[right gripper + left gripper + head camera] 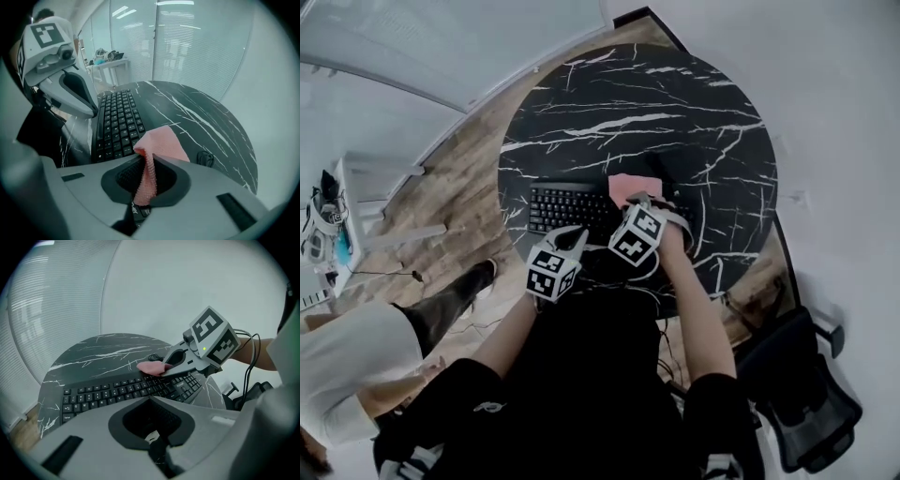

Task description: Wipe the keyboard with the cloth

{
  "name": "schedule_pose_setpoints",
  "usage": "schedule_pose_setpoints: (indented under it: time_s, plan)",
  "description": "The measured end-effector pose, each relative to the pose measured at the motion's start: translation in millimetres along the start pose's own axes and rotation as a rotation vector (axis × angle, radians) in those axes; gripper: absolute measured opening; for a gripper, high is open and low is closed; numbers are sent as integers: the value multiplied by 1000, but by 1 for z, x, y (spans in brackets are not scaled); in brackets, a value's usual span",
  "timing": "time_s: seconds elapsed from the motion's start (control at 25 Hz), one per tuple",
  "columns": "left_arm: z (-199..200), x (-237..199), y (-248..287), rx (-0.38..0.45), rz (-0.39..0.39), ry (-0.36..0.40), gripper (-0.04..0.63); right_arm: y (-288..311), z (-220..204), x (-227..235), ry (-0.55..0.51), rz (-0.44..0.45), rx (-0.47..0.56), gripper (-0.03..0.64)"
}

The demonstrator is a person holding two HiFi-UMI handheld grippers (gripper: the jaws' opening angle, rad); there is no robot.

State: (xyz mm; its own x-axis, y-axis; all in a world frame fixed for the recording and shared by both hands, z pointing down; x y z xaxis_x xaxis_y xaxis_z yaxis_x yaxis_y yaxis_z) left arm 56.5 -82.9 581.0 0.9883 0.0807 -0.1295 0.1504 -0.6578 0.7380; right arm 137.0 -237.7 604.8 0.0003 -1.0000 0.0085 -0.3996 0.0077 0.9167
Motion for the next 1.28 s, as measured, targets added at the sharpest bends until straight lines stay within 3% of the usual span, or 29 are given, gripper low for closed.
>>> schedule_pose_setpoints:
  time_s: [0.64, 1.04, 1.16, 1.28]
  plan:
    - [-2, 12, 15, -36, 10, 47, -2, -11, -50, -60, 118, 136, 13, 17]
    - [2, 22, 23, -61, -69, 137, -2, -3, -83, -100, 198, 162, 11, 17]
    - [1, 23, 25, -79, -94, 166, -2, 0, -87, -105, 239, 153, 42, 17]
    - [7, 24, 25, -79, -113, 176, -2, -10, -85, -104, 288, 145, 144, 17]
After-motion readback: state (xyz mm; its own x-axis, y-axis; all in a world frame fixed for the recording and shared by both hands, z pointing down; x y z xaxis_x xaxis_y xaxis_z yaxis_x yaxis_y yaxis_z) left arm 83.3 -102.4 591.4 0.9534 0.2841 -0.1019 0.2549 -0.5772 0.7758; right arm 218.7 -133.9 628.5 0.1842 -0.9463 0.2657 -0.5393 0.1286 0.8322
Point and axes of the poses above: the fingertips, and each gripper's own axes: y forward along the fingers, x to its right, z out of its top, the point moved 9 cm from there along -y, backward along the fingers, and after that the axes turned 12 degrees about y, right-handed, at the moved point
